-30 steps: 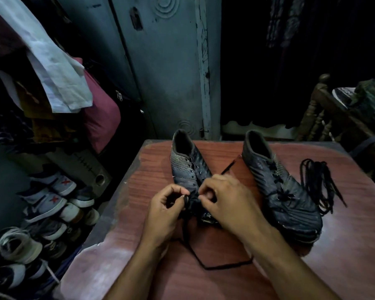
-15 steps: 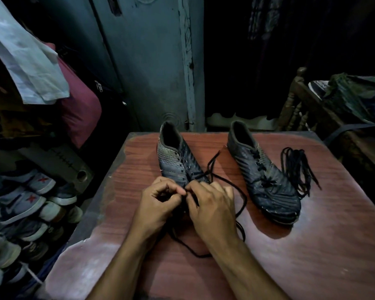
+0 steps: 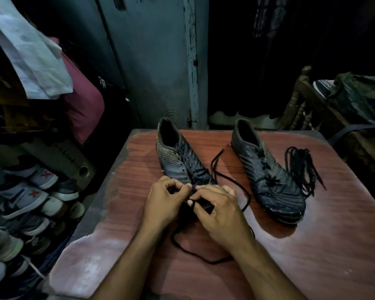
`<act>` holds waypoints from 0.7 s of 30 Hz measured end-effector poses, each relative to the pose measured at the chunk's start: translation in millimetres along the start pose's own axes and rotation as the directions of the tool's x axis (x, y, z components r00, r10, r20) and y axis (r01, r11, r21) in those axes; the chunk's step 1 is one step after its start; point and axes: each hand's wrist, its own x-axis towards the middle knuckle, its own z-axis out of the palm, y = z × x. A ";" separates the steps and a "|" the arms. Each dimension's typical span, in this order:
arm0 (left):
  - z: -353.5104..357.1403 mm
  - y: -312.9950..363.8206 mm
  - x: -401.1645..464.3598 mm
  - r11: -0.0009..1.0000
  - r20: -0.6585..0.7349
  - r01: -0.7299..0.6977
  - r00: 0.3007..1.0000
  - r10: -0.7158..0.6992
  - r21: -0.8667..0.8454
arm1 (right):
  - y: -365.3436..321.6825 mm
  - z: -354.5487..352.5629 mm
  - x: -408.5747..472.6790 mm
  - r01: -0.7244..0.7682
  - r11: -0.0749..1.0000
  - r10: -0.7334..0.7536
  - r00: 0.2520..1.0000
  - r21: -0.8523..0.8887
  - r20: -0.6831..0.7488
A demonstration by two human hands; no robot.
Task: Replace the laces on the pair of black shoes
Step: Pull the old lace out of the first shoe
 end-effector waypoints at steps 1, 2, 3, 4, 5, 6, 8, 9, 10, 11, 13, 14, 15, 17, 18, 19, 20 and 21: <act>-2.0 0.0 -1.2 1.000 0.023 -0.014 1.000 0.014 -0.008 | 0.1 0.4 0.7 -0.020 1.000 0.020 1.000 0.016 -0.001; -4.5 -0.1 -2.7 0.999 0.056 -0.031 0.998 0.033 -0.034 | 0.5 0.3 2.0 -0.044 0.998 0.044 0.999 0.036 -0.006; -7.2 -0.4 -4.1 0.996 0.096 -0.049 0.994 0.056 -0.077 | 1.2 -0.4 3.5 -0.071 0.995 0.072 0.997 0.063 -0.015; -9.6 -1.3 -4.5 0.989 0.138 -0.065 0.987 0.083 -0.129 | 2.6 -1.3 4.6 -0.100 0.991 0.103 0.994 0.092 -0.024; -11.8 -3.2 -3.9 0.980 0.172 -0.082 0.978 0.114 -0.182 | 3.4 -2.1 5.5 -0.130 0.984 0.134 0.990 0.121 -0.031; -13.9 -4.8 -3.6 0.970 0.202 -0.094 0.969 0.141 -0.225 | 4.1 -2.8 5.7 -0.163 0.974 0.170 0.985 0.156 -0.029; -16.9 -3.5 -4.7 0.956 0.254 -0.084 0.954 0.159 -0.283 | 3.0 -3.0 7.5 -0.241 0.941 0.249 0.969 0.239 -0.004; -18.3 -3.1 -4.9 0.950 0.281 -0.071 0.946 0.160 -0.303 | 0.5 -1.5 10.1 -0.269 0.926 0.277 0.961 0.265 0.007; -18.9 -2.7 -5.4 0.945 0.314 -0.059 0.935 0.165 -0.321 | -1.7 -0.5 12.6 -0.280 0.924 0.289 0.957 0.262 0.002; -19.4 -3.3 -5.7 0.940 0.342 -0.052 0.924 0.173 -0.336 | -3.2 1.1 15.2 -0.275 0.933 0.287 0.958 0.232 -0.017; -20.9 -5.5 -6.4 0.932 0.375 -0.036 0.909 0.181 -0.362 | -5.1 4.7 20.7 -0.277 0.947 0.287 0.957 0.164 -0.042; -20.4 -6.2 -6.8 0.925 0.385 -0.014 0.907 0.172 -0.379 | -4.7 5.4 23.0 -0.291 0.944 0.300 0.953 0.156 -0.035; -20.0 -5.9 -7.7 0.919 0.396 0.009 0.904 0.160 -0.394 | -4.1 5.8 25.1 -0.314 0.937 0.320 0.947 0.154 -0.021; -19.0 -5.0 -9.9 0.914 0.404 0.031 0.903 0.148 -0.405 | -4.9 4.0 27.7 -0.358 0.926 0.359 0.933 0.119 0.008; -19.4 -4.5 -10.4 0.921 0.396 0.018 0.906 0.150 -0.389 | -5.7 3.1 28.4 -0.374 0.922 0.374 0.927 0.100 0.020; -20.0 -3.4 -10.4 0.929 0.376 0.001 0.915 0.149 -0.371 | -5.6 3.1 28.6 -0.385 0.918 0.384 0.923 0.092 0.028; -20.4 -1.9 -10.2 0.928 0.346 -0.001 0.928 0.140 -0.373 | -5.3 3.4 28.3 -0.386 0.918 0.386 0.922 0.093 0.028; -20.2 -0.4 -9.7 0.915 0.306 0.026 0.946 0.107 -0.402 | -4.7 4.6 27.1 -0.377 0.920 0.377 0.926 0.104 0.016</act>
